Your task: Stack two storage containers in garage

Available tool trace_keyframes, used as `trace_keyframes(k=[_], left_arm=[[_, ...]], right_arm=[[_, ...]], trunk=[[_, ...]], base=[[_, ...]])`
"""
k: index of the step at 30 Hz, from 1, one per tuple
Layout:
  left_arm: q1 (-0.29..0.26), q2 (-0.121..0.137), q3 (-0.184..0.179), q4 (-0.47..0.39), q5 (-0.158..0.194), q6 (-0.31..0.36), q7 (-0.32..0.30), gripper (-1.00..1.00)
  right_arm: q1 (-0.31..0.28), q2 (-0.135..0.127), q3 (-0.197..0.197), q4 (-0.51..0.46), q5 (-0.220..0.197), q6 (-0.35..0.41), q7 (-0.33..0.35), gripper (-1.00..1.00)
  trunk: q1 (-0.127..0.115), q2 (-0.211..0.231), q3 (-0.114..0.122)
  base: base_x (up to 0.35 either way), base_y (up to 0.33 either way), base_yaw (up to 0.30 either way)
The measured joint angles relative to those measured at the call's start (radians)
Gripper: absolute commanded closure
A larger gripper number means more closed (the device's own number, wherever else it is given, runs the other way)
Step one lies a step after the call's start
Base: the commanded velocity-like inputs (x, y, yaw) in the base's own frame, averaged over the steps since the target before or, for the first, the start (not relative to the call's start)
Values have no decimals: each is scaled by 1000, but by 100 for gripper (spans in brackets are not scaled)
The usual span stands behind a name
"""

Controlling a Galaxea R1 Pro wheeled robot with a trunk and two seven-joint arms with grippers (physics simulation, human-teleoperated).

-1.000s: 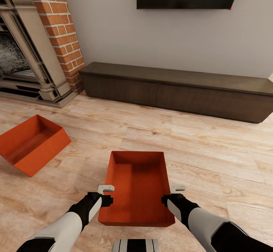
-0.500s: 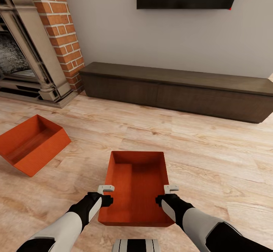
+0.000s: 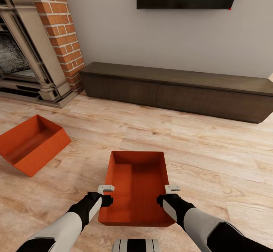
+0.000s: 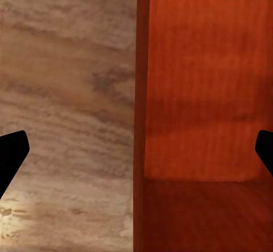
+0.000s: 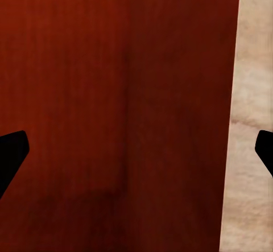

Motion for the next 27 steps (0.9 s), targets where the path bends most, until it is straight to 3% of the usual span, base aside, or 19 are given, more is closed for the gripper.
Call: trace_keyframes(k=[27], left_arm=[[0, 1, 0, 0, 0, 0, 0, -100]], right_arm=[[0, -4, 0, 1, 1, -2, 0, -100]], trunk=[[0, 0, 0]], base=[[0, 0, 0]])
